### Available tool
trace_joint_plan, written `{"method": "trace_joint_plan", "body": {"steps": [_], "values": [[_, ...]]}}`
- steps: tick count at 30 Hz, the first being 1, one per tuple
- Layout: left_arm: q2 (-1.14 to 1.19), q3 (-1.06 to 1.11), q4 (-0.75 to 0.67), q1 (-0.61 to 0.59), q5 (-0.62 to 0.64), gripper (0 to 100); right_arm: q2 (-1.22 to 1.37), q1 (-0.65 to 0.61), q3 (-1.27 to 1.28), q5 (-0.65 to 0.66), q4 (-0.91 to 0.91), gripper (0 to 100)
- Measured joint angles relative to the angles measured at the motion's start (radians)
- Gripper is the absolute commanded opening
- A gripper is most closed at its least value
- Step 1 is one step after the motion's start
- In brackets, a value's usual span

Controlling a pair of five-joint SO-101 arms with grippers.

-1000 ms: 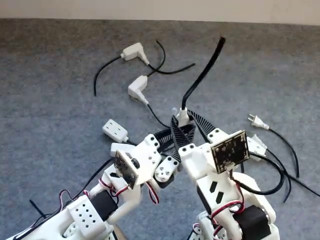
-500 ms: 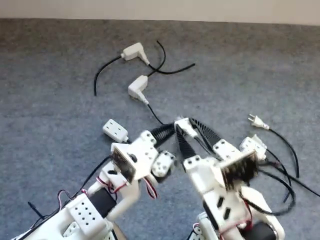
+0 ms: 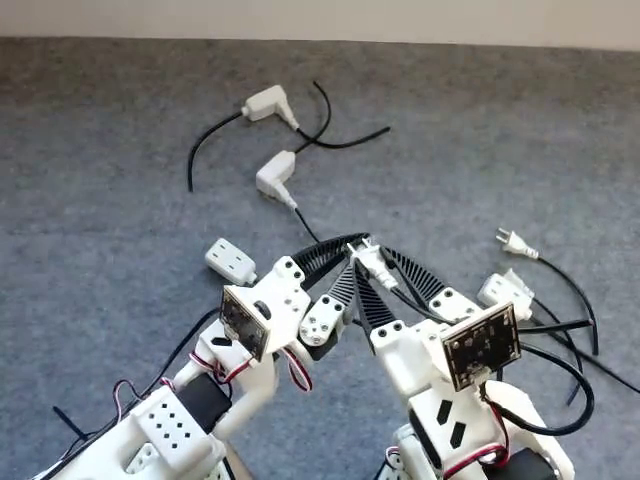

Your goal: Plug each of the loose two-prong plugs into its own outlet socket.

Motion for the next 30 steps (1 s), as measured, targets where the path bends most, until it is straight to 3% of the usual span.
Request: {"method": "trace_joint_plan", "body": {"steps": [30], "values": [[0.003,0.029,0.002,0.0,-0.002,1,-0.002,-0.063,0.06,0.069,0.103,0.9]]}}
